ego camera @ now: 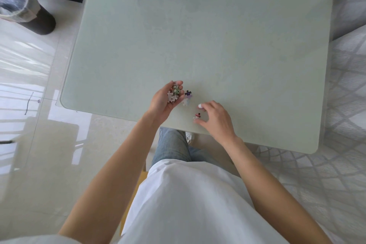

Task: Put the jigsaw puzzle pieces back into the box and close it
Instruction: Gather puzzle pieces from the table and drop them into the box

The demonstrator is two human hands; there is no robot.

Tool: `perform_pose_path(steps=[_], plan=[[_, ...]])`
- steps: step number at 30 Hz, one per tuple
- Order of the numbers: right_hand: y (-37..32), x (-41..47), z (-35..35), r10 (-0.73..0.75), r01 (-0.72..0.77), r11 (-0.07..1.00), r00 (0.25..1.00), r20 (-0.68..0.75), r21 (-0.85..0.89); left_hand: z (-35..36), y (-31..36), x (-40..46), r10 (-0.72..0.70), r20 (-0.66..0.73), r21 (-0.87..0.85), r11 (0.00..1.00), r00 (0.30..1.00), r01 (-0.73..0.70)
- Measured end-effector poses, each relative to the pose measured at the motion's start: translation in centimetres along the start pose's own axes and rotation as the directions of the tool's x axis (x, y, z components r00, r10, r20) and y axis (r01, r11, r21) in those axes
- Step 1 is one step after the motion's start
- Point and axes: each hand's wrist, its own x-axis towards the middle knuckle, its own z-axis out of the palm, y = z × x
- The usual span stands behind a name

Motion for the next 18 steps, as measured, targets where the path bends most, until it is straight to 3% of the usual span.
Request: perform_pose_path(steps=[9,14,18], plan=[[0.0,0.7,-0.3,-0.085,0.096,0.991,0.989,0.118,-0.093,-1.5,-0.5,-0.4,0.050,-0.066,0.109,0.993,0.997,-0.043],[0.2,-0.6,0.2,-0.279,0.267,0.930,0.960,-0.013,-0.252,-1.8,-1.1,-0.8,0.046,-0.076,0.114,0.993,0.996,-0.037],[0.9,-2.4,0.9,-0.291,0.273,0.913,0.957,-0.014,-0.303,-2.0,-1.6,-1.0,0.043,-0.060,0.114,0.993,0.997,-0.036]])
